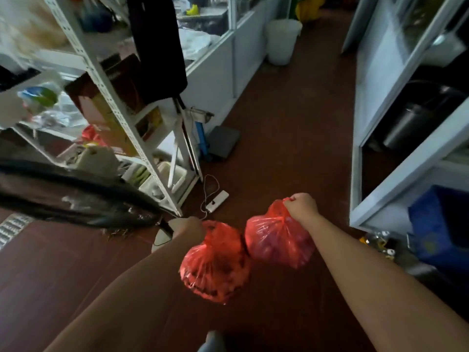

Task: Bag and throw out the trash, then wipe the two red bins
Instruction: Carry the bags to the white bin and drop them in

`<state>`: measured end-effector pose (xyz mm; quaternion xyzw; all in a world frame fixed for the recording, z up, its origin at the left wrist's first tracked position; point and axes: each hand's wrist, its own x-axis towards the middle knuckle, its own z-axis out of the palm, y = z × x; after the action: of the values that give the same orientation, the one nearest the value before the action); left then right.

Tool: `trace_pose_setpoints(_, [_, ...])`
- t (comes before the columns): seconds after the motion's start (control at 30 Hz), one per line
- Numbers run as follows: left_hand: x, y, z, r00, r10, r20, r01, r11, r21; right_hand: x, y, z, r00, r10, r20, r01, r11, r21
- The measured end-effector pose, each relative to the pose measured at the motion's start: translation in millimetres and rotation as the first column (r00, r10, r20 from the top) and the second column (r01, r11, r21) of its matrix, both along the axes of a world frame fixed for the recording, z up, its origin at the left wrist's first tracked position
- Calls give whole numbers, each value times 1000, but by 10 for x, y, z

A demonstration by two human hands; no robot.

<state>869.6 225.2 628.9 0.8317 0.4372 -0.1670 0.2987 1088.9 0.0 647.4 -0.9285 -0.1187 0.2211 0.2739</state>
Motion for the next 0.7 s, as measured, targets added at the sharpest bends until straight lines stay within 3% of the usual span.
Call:
trace_pose_setpoints(0.1, [732,164,-16,991,-132,-12,133,987,91,592,-32,-18,994,-108,22,108,994,18])
trace_pose_setpoints(0.33, [2455,597,158,976,-210,63,211,977,-19,1914,25,124,948,-315,53,313,949,35])
trace_pose_setpoints(0.4, [2886,728,230,967,-244,71,243,970,24,2264,75,224,926,-376,32,375,927,32])
trace_pose_setpoints(0.7, [4933,1412,512,957,-172,235,147,982,119,4013,423,345,801,-599,-11,587,781,211])
